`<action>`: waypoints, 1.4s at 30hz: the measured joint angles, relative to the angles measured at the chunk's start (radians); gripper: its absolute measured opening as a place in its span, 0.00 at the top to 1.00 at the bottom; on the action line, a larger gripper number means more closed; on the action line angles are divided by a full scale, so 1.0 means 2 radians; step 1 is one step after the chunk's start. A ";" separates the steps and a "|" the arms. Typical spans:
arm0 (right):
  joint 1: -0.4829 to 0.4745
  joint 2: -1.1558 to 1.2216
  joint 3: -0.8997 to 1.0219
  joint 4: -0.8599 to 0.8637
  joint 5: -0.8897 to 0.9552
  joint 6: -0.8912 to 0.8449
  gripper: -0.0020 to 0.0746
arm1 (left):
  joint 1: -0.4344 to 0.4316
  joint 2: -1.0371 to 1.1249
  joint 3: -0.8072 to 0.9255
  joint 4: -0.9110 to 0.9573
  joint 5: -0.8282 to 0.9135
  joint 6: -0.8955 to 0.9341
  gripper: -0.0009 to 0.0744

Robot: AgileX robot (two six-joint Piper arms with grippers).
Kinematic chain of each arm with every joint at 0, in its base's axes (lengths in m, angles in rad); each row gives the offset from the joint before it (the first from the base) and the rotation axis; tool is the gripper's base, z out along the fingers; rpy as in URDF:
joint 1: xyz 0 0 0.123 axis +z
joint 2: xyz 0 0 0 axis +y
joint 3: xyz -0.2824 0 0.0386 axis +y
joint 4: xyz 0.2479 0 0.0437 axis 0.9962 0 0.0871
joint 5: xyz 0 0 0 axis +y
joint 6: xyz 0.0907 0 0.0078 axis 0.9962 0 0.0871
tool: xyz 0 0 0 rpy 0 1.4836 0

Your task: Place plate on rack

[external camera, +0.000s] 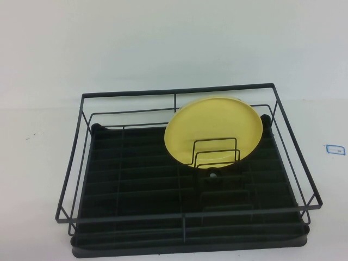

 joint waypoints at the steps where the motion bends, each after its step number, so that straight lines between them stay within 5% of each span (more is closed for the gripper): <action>1: 0.000 0.000 0.011 -0.008 -0.015 0.011 0.98 | 0.000 0.000 0.000 0.000 0.000 0.000 0.99; 9: -0.051 0.000 0.101 -0.060 -0.120 0.069 0.98 | 0.000 0.000 0.000 0.001 0.001 0.000 0.99; 17: -0.136 -0.059 0.108 -0.060 -0.067 0.081 0.98 | 0.000 0.000 0.000 0.001 0.004 0.000 0.99; 22: -0.139 -0.060 0.108 -0.054 0.008 0.080 0.98 | 0.000 0.000 0.000 0.001 0.016 0.000 0.99; 42: -0.130 -0.060 0.108 -0.054 0.012 0.072 0.98 | 0.000 0.001 0.000 0.001 0.017 0.000 0.99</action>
